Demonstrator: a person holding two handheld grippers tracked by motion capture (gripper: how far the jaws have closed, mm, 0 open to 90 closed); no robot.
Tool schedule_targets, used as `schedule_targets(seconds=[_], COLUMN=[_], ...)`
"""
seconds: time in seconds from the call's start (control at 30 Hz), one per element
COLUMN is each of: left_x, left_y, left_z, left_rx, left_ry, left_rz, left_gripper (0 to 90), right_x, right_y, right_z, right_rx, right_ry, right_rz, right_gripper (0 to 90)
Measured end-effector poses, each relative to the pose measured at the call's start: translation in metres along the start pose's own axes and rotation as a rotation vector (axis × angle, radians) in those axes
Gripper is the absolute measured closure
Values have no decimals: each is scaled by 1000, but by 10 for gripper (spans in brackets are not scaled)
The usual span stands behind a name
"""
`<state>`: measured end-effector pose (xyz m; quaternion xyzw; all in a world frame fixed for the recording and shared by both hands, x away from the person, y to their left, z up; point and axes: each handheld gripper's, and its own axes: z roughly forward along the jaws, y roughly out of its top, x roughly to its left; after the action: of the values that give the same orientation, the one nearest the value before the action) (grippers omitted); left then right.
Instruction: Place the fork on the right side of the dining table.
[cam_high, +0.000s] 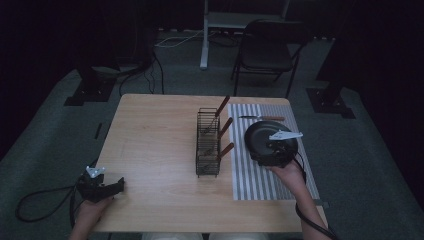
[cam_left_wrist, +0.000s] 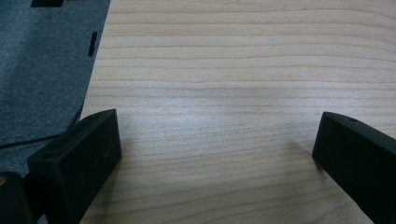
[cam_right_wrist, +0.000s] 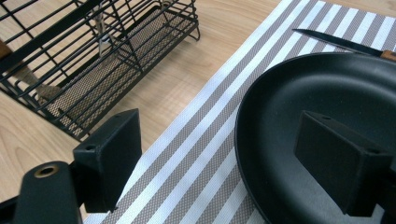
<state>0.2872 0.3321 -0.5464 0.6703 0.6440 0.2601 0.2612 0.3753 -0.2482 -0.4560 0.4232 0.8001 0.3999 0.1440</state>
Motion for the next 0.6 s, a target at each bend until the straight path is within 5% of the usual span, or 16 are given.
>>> schedule_targets(seconds=[0.6], left_x=[0], left_y=[0], left_z=[0], left_rx=[0], left_ry=[0], left_rz=[0], left_gripper=[16], right_x=[-3], right_y=[35], right_z=[24], right_rx=[14], right_ry=[-2], right_rz=[-14], right_gripper=[158])
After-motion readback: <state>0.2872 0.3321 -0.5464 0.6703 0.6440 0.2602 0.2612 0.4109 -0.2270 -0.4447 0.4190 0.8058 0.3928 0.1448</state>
